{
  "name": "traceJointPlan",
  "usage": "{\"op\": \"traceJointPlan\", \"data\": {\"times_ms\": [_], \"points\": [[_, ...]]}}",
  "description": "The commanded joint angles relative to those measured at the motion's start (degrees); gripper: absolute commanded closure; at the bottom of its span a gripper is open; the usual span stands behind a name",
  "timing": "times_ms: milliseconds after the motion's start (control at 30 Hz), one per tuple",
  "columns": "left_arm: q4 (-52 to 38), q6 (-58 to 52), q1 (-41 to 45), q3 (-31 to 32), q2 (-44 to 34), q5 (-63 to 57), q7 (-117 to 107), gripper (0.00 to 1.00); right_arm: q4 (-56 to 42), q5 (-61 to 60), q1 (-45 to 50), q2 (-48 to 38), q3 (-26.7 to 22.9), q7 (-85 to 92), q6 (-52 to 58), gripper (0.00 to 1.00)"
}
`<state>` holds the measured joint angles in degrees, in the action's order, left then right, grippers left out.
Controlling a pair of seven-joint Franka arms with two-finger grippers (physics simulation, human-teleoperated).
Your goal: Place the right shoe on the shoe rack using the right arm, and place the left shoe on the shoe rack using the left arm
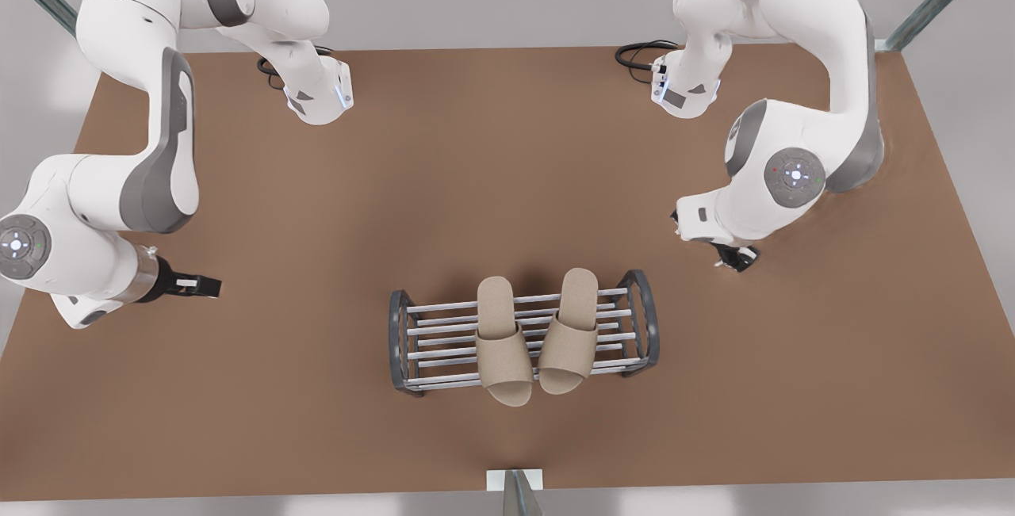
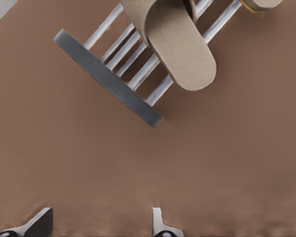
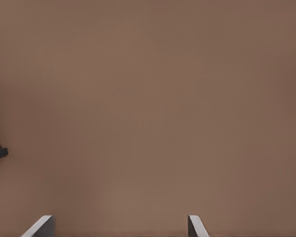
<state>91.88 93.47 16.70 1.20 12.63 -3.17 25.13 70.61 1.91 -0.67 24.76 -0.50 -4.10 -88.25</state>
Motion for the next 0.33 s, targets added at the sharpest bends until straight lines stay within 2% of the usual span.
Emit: {"op": "traceJointPlan", "data": {"times_ms": [0, 33, 67, 133, 300], "points": [[4.5, -7.0, -3.3, -1.9, -2.7, -6.4, -27.5, 0.0, 0.0, 0.0, 0.0, -0.1, 0.0, -0.1, 0.4, 0.0], [-5.0, -16.8, -3.3, -2.6, 0.2, -0.3, -19.8, 0.0, -0.1, 0.1, 0.1, 0.0, 0.0, -0.1, 0.4, 0.0], [-13.7, -27.0, -3.3, -2.5, 2.4, 1.5, -23.9, 0.0, 0.0, 0.1, 0.1, 0.0, 0.0, -0.1, 0.4, 0.0], [-15.3, -27.0, -3.3, -2.6, 2.5, 4.4, -33.0, 0.0, -0.1, 0.1, 0.1, -0.1, 0.0, -0.1, 0.4, 0.0], [-17.9, -27.9, -3.3, -2.7, 5.0, 4.4, -33.0, 0.0, -0.1, 0.0, 0.5, -0.2, 0.1, 0.0, 0.4, 0.0]]}}
